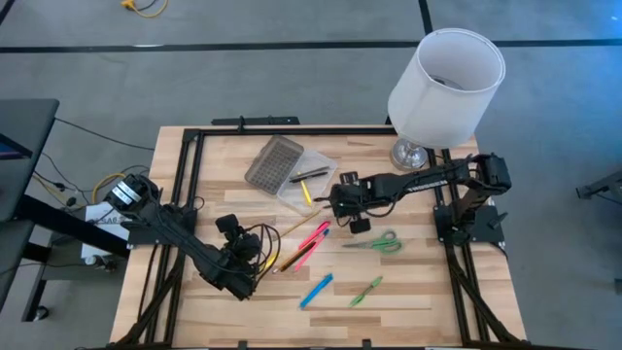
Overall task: Pick & place school supplies into a supply box
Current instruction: Put the black pen into the supply box
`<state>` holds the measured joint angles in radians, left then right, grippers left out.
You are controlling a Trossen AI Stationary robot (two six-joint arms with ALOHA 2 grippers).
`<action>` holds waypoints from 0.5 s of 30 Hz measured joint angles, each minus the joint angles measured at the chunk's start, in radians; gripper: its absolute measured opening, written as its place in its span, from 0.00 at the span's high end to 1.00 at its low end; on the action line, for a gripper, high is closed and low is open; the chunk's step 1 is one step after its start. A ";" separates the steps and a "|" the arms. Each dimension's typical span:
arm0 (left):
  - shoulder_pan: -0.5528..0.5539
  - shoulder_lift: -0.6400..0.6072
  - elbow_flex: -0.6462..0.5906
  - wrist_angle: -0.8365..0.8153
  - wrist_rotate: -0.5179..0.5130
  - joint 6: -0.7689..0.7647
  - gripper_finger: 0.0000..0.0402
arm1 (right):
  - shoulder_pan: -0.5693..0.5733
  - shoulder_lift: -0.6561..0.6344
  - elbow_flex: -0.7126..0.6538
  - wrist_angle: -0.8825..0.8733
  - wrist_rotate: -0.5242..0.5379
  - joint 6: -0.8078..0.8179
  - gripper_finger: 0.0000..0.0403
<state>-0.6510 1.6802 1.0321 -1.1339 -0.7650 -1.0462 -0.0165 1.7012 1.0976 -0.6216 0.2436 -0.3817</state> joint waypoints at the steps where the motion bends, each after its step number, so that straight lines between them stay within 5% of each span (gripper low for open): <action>1: 0.000 0.000 0.000 0.000 -0.001 0.000 0.64 | -0.005 0.000 0.010 0.019 0.021 -0.034 0.96; 10: 0.000 0.000 0.000 0.000 -0.001 -0.001 0.64 | -0.085 0.017 0.027 0.381 0.071 -0.414 0.94; 15: 0.000 0.000 0.000 0.000 -0.001 -0.001 0.64 | -0.135 0.071 0.025 0.499 0.034 -0.491 0.95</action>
<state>-0.6514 1.6802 1.0321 -1.1343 -0.7662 -1.0473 -0.1519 1.7726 1.1230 -0.1224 0.2773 -0.8726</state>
